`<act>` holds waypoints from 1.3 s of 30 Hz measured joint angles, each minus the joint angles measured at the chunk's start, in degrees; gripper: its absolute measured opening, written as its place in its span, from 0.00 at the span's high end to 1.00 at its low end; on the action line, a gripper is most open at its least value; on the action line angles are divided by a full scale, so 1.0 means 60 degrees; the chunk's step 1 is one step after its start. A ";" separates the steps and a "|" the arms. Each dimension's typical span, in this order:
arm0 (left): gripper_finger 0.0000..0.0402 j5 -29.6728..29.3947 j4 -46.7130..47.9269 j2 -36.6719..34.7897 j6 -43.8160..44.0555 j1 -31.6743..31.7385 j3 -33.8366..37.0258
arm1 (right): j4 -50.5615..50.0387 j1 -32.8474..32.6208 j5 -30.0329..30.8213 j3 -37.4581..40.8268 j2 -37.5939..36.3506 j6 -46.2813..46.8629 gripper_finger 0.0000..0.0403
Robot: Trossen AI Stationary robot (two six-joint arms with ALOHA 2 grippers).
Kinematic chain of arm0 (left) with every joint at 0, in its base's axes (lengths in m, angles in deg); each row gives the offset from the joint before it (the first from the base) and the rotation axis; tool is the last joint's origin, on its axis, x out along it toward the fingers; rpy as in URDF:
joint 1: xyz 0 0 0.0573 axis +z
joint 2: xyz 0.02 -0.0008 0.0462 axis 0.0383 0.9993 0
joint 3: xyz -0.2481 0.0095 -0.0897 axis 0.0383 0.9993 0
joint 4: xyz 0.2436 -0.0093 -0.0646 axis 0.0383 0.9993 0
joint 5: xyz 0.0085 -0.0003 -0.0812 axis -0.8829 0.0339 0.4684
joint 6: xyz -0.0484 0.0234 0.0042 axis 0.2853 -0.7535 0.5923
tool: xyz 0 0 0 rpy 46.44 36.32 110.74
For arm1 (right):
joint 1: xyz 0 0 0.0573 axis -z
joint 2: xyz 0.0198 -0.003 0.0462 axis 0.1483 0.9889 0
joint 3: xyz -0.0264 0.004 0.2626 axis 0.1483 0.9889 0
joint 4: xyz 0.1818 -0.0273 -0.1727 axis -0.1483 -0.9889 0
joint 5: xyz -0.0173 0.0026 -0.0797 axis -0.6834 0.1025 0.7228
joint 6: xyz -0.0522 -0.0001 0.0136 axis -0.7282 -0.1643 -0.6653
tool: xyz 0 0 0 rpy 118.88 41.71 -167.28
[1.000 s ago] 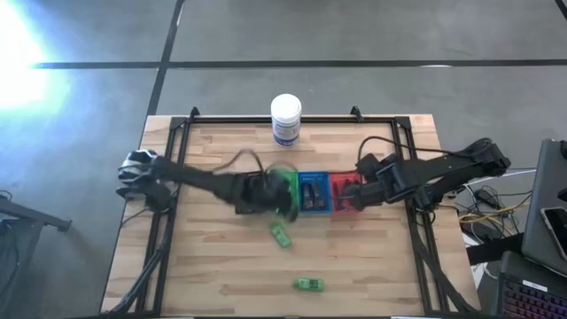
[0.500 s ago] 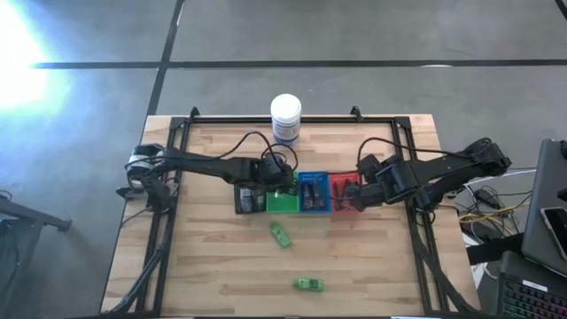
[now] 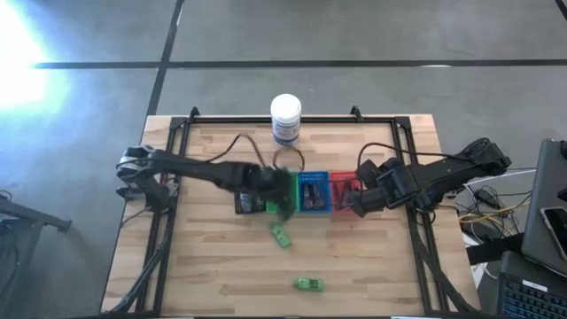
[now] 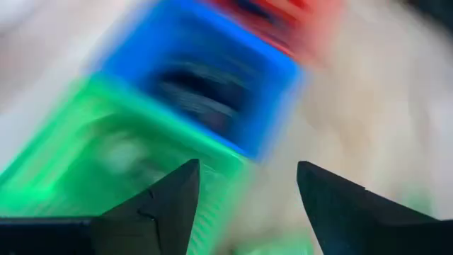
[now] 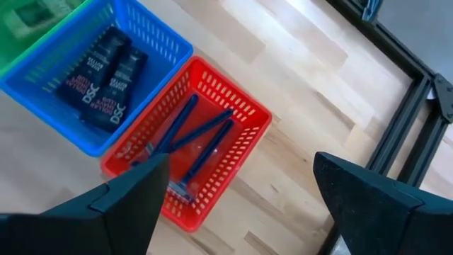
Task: Pick & Place Travel size toiletries
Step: Put the green shampoo into the green bin
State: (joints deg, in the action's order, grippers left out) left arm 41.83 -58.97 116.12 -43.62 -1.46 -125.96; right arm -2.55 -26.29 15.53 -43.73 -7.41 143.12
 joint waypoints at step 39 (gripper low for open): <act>0.41 0.1199 -0.0325 0.1902 -1.0184 -0.1284 0.1049 | 0.0895 -0.0146 -0.0787 0.0065 0.0040 -0.0064 0.10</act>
State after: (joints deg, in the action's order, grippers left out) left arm 49.03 -60.92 127.54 -104.73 -9.16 -119.66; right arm 2.82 -27.16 10.81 -43.34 -7.17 142.74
